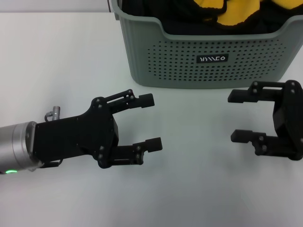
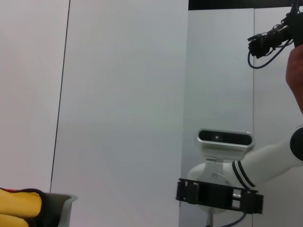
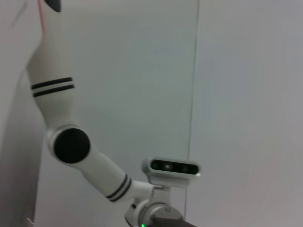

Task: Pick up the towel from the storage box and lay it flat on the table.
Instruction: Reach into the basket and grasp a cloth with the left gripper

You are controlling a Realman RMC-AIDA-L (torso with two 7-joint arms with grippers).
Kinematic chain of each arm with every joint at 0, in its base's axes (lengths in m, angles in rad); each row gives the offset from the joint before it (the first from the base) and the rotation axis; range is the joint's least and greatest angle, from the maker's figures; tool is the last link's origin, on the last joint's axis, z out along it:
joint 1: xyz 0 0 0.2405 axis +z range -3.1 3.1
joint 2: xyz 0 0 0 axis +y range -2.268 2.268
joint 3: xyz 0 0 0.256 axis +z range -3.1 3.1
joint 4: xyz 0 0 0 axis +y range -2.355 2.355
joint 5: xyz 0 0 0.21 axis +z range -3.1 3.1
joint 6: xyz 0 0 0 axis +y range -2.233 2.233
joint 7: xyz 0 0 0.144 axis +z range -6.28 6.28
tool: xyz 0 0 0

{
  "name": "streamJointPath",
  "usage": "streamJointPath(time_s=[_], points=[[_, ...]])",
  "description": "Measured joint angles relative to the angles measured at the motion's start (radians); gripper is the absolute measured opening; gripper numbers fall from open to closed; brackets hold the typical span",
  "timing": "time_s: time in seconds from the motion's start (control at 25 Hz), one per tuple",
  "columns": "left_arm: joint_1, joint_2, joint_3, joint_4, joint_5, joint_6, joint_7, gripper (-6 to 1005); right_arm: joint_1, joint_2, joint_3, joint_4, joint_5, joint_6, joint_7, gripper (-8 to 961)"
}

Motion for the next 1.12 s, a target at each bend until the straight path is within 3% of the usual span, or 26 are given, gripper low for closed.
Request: streamJointPath(time_s=[0.6, 0.96, 1.12], points=[[-0.025, 0.001, 0.000, 0.002, 0.017, 0.000, -0.017, 816, 0.008, -0.001, -0.008, 0.023, -0.002, 0.049, 0.006, 581], [-0.050, -0.008, -0.030, 0.004, -0.095, -0.028, -0.019, 815, 0.008, 0.002, -0.032, 0.074, -0.011, 0.166, 0.004, 580], [-0.167, -0.006, -0.031, 0.044, -0.137, -0.127, -0.246, 814, 0.014, 0.002, -0.058, 0.108, -0.011, 0.228, 0.003, 579]])
